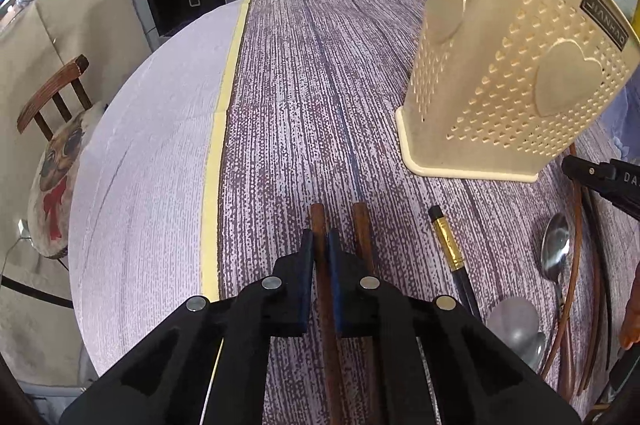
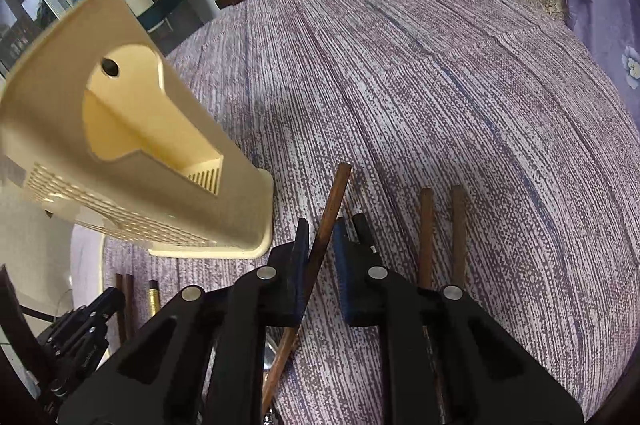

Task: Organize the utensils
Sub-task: 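Close the left gripper on a brown chopstick while the right gripper grasps another chopstick, then lift both held chopsticks upright and carry them above the cream holder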

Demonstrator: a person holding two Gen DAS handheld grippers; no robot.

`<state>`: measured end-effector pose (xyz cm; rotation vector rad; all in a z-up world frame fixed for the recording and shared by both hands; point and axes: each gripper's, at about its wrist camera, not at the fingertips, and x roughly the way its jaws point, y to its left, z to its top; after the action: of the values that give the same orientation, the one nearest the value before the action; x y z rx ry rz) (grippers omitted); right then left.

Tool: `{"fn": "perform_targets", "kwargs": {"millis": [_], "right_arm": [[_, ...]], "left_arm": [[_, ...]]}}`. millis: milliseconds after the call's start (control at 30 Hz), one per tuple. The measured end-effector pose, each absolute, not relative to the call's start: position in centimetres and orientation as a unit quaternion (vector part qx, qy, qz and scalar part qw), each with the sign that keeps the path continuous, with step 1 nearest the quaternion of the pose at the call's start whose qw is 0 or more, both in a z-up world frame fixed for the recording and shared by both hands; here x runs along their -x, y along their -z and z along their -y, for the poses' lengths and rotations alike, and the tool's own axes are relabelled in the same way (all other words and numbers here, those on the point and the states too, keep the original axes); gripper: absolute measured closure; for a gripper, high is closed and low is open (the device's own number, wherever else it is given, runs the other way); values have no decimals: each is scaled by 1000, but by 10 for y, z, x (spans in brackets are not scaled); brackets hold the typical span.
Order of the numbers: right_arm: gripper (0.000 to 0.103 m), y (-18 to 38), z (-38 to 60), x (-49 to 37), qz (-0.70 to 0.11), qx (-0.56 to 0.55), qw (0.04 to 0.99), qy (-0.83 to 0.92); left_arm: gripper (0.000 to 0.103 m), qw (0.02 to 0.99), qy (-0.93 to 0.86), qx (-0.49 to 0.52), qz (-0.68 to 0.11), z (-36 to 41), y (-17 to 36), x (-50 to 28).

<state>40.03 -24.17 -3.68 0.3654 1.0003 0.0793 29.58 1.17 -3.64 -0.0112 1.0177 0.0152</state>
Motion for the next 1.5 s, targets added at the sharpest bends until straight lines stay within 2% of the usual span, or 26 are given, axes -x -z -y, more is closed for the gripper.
{"fn": "perform_targets", "kwargs": {"millis": [300, 633, 833, 1167, 1500], "right_arm": [[93, -9, 249, -360, -419, -190, 883, -91], [94, -77, 246, -302, -349, -131, 916, -145], [94, -111, 245, -274, -322, -93, 926, -171], [95, -145, 241, -260, -306, -78, 925, -211], [95, -212, 233, -273, -254, -65, 943, -204]], "left_arm": [[95, 898, 11, 21, -440, -12, 0, -283], [95, 936, 39, 22, -349, -11, -75, -244], [95, 950, 38, 12, -311, -12, -102, -231], [95, 958, 53, 19, -283, -19, -132, -217], [95, 971, 66, 16, -228, -15, -207, -226]]}}
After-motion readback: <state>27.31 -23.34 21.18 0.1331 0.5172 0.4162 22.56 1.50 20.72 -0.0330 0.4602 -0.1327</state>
